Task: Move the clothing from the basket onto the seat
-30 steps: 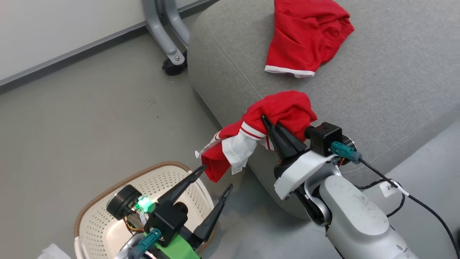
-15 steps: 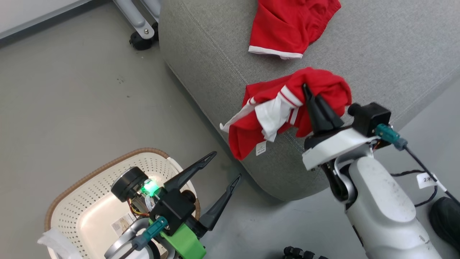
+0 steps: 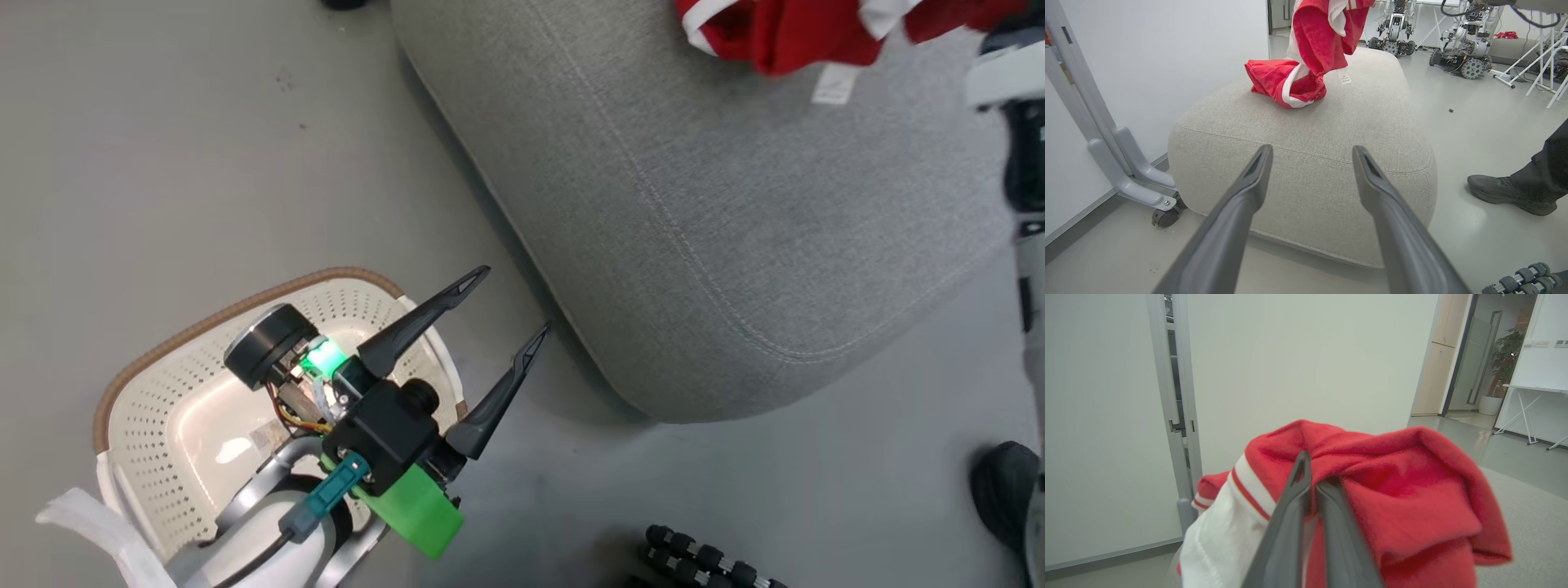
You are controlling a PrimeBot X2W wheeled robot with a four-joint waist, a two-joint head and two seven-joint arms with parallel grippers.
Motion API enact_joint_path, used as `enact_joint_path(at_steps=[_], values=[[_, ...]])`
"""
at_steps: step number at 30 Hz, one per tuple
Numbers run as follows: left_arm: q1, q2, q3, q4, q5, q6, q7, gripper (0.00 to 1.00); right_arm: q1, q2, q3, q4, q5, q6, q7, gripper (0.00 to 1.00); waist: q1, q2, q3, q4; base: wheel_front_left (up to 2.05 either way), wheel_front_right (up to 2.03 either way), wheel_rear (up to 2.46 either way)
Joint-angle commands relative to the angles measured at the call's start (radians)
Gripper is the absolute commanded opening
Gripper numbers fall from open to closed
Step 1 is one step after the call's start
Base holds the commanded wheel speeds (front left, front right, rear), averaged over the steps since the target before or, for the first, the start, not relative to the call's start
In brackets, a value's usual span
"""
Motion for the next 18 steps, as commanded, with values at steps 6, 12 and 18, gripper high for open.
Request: enact_joint_path(at_steps=[6, 12, 18], values=[[-0.069, 0.005, 0.000, 0.002, 0.021, -0.005, -0.022, 1.00, -0.081, -0.057, -0.059, 0.127, 0.015, 0.000, 0.008, 0.00, -0.0001, -0.0001, 0.142, 0.148, 0.00, 0.00, 0.00], [-0.081, -0.010, -0.006, 0.031, 0.013, -0.002, -0.051, 1.00, -0.018, 0.001, -0.044, 0.287, 0.025, 0.000, -0.001, 0.65, -0.0001, -0.0001, 0.161, 0.184, 0.00, 0.00, 0.00], [-0.061, -0.011, -0.005, 0.056, 0.003, 0.013, -0.072, 1.00, 0.092, 0.079, -0.060, 0.284, 0.026, 0.000, -0.007, 1.00, -0.0001, -0.0001, 0.145, 0.176, 0.00, 0.00, 0.00]])
